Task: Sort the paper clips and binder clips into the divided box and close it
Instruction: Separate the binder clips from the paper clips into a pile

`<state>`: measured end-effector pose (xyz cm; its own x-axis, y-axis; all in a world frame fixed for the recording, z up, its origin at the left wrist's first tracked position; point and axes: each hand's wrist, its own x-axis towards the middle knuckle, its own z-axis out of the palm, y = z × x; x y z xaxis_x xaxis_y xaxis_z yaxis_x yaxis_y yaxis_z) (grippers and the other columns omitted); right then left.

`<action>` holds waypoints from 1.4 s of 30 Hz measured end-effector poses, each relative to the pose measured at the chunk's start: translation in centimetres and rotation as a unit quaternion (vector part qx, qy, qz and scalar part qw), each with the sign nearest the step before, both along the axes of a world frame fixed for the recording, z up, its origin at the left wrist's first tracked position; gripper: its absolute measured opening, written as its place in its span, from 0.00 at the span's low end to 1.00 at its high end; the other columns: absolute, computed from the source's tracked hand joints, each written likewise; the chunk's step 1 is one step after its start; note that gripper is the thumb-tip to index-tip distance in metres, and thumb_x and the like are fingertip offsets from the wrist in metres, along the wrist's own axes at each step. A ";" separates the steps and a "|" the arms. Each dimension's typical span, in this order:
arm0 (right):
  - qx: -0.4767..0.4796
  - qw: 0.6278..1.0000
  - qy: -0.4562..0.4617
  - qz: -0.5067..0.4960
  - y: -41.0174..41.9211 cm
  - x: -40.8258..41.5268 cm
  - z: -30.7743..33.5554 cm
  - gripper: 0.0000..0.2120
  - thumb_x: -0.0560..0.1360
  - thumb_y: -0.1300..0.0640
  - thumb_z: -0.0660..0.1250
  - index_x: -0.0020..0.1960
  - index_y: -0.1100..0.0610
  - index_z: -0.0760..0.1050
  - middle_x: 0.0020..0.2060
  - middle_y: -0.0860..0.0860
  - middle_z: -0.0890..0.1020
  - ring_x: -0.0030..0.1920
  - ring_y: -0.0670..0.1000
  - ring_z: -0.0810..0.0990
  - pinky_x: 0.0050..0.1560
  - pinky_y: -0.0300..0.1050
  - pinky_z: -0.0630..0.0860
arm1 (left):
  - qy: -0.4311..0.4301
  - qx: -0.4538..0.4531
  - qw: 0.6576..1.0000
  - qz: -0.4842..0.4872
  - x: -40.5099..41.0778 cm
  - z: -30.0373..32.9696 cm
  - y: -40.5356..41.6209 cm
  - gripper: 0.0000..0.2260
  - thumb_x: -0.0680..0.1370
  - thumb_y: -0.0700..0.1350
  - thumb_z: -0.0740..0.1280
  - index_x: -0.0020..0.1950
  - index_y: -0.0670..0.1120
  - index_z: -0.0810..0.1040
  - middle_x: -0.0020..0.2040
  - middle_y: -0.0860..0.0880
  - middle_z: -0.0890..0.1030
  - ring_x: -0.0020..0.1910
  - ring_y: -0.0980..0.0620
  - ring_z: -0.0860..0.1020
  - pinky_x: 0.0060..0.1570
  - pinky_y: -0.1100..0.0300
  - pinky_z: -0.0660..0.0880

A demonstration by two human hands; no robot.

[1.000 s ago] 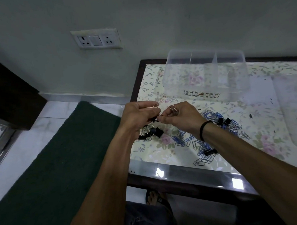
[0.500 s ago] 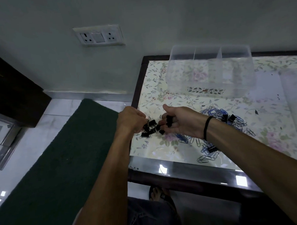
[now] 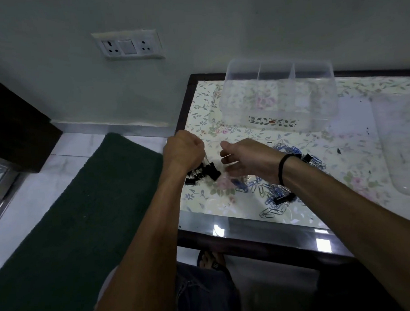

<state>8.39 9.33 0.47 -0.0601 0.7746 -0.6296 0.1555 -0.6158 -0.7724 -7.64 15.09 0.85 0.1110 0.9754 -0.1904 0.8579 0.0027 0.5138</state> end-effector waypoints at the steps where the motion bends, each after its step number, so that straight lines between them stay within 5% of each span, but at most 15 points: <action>1: 0.020 0.999 -0.037 0.009 -0.3 0.7 0.2 0.21 0.81 0.46 0.61 0.62 0.62 0.77 0.57 0.56 0.83 0.53 0.56 0.84 0.59 0.53 0.80 | -0.015 -0.002 1.000 -0.018 0.7 0.0 -0.4 0.10 0.78 0.43 0.65 0.48 0.43 0.87 0.46 0.47 0.87 0.47 0.47 0.84 0.49 0.52 0.83; 6: 0.096 0.967 -0.220 0.084 -2.1 3.9 1.6 0.08 0.78 0.56 0.67 0.51 0.55 0.85 0.43 0.50 0.88 0.44 0.48 0.87 0.54 0.47 0.83 | -0.064 -0.018 0.989 -0.132 4.4 0.2 -2.5 0.08 0.77 0.44 0.69 0.52 0.49 0.88 0.50 0.52 0.87 0.48 0.57 0.83 0.50 0.62 0.79; 11: 0.086 0.906 -0.371 0.183 -4.9 7.9 2.2 0.07 0.72 0.57 0.72 0.48 0.49 0.87 0.43 0.48 0.87 0.45 0.48 0.84 0.50 0.44 0.81 | -0.053 -0.036 0.972 -0.224 8.4 -0.2 -5.0 0.03 0.73 0.43 0.74 0.44 0.48 0.89 0.40 0.53 0.87 0.38 0.59 0.83 0.45 0.60 0.82; 16: 0.090 0.852 -0.484 0.178 -7.6 11.9 1.3 0.06 0.72 0.61 0.72 0.44 0.53 0.87 0.42 0.52 0.88 0.40 0.51 0.84 0.39 0.40 0.78 | 0.018 -0.089 0.946 -0.312 11.2 -1.5 -7.5 0.06 0.66 0.46 0.81 0.40 0.49 0.88 0.36 0.55 0.86 0.35 0.60 0.82 0.38 0.64 0.79; 19: 0.087 0.855 -0.478 0.183 -8.7 12.9 1.0 0.05 0.68 0.61 0.76 0.41 0.52 0.86 0.40 0.51 0.87 0.42 0.51 0.85 0.42 0.40 0.78 | 0.088 -0.066 0.939 -0.325 12.3 -2.8 -8.5 0.15 0.59 0.50 0.84 0.40 0.48 0.85 0.38 0.52 0.84 0.36 0.54 0.81 0.31 0.63 0.71; 24: 0.149 0.839 -0.458 0.254 -9.4 10.8 0.0 0.16 0.62 0.51 0.80 0.48 0.54 0.84 0.44 0.51 0.85 0.46 0.53 0.82 0.48 0.46 0.79 | 0.133 -0.025 0.928 -0.346 13.2 -3.1 -9.3 0.18 0.61 0.49 0.82 0.47 0.46 0.85 0.44 0.47 0.85 0.44 0.47 0.82 0.37 0.59 0.71; 30: 0.200 0.827 -0.461 0.251 -8.5 10.3 -2.1 0.16 0.62 0.50 0.79 0.44 0.57 0.82 0.39 0.53 0.83 0.41 0.54 0.80 0.39 0.45 0.74 | 0.101 -0.035 0.942 -0.317 12.8 -3.3 -8.7 0.07 0.68 0.45 0.75 0.42 0.43 0.85 0.40 0.44 0.84 0.40 0.45 0.81 0.34 0.60 0.68; 35: 0.208 0.814 -0.481 0.250 -8.4 9.7 -2.2 0.06 0.63 0.56 0.71 0.33 0.58 0.78 0.27 0.54 0.76 0.31 0.55 0.76 0.31 0.46 0.74 | 0.090 -0.038 0.939 -0.330 12.3 -3.2 -7.7 0.08 0.66 0.43 0.77 0.44 0.47 0.87 0.40 0.47 0.86 0.40 0.47 0.83 0.39 0.56 0.79; 42: 0.215 0.835 -0.462 0.207 -7.5 10.8 -2.2 0.09 0.69 0.59 0.68 0.42 0.56 0.87 0.35 0.57 0.85 0.34 0.57 0.81 0.35 0.50 0.81 | -0.020 -0.054 0.961 -0.272 11.2 -1.3 -6.3 0.07 0.72 0.45 0.78 0.49 0.48 0.87 0.42 0.49 0.87 0.38 0.55 0.85 0.48 0.58 0.82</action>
